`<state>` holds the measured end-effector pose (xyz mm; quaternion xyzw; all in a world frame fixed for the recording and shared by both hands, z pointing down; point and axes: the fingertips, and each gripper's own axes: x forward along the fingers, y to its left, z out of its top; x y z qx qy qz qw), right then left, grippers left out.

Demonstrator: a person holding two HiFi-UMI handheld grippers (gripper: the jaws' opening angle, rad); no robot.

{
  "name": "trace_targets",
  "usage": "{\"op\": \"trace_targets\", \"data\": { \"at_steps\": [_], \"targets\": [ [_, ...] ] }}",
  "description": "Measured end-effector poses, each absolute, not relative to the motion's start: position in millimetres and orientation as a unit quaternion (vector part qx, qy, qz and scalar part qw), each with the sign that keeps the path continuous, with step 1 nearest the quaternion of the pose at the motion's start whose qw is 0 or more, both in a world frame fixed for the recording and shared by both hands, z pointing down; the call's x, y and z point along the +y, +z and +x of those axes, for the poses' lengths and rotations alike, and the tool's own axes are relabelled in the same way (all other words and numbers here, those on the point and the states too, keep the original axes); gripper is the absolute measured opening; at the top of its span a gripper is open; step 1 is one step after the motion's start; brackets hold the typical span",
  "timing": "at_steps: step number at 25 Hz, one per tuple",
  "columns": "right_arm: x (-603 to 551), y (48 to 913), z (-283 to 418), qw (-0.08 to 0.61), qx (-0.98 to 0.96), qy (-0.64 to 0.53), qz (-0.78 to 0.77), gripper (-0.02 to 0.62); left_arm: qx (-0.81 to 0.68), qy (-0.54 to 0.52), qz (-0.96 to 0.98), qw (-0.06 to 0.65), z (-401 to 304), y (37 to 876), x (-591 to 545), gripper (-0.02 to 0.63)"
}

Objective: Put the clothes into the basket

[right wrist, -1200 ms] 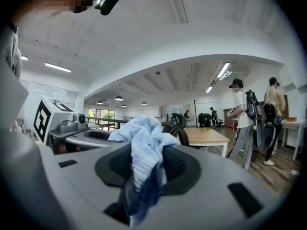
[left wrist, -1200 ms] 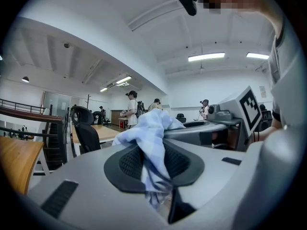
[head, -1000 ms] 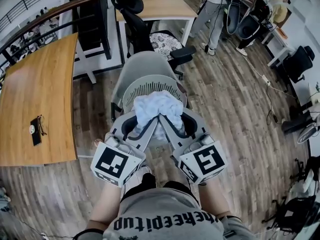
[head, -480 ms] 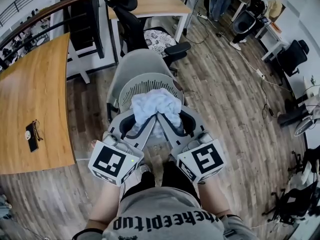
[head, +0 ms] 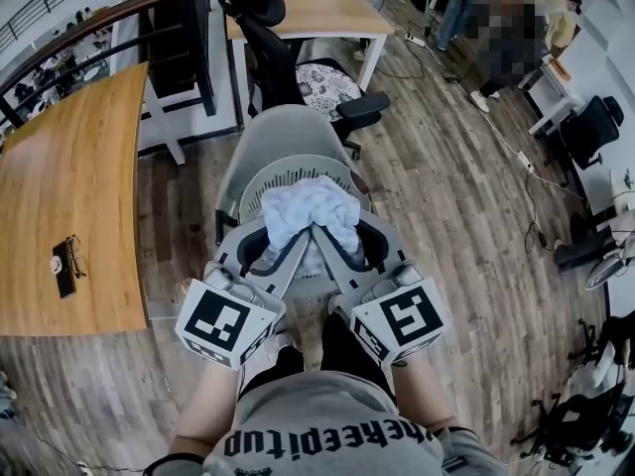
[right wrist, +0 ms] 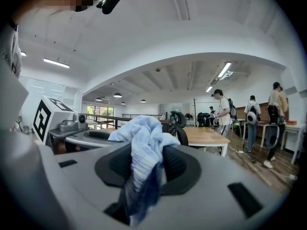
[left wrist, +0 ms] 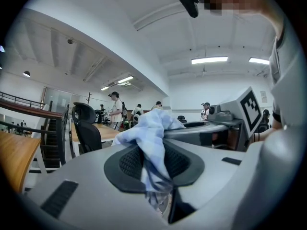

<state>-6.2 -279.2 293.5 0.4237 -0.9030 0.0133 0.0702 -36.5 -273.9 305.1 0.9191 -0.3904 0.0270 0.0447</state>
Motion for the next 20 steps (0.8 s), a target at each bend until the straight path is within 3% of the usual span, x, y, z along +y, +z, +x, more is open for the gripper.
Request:
{"op": "trace_targets", "data": {
  "at_steps": [20],
  "targets": [
    [-348,291,-4,0.078,-0.946,0.014,0.315,0.138,-0.494,0.024,0.867,0.061,-32,304,-335,0.097]
  ]
}}
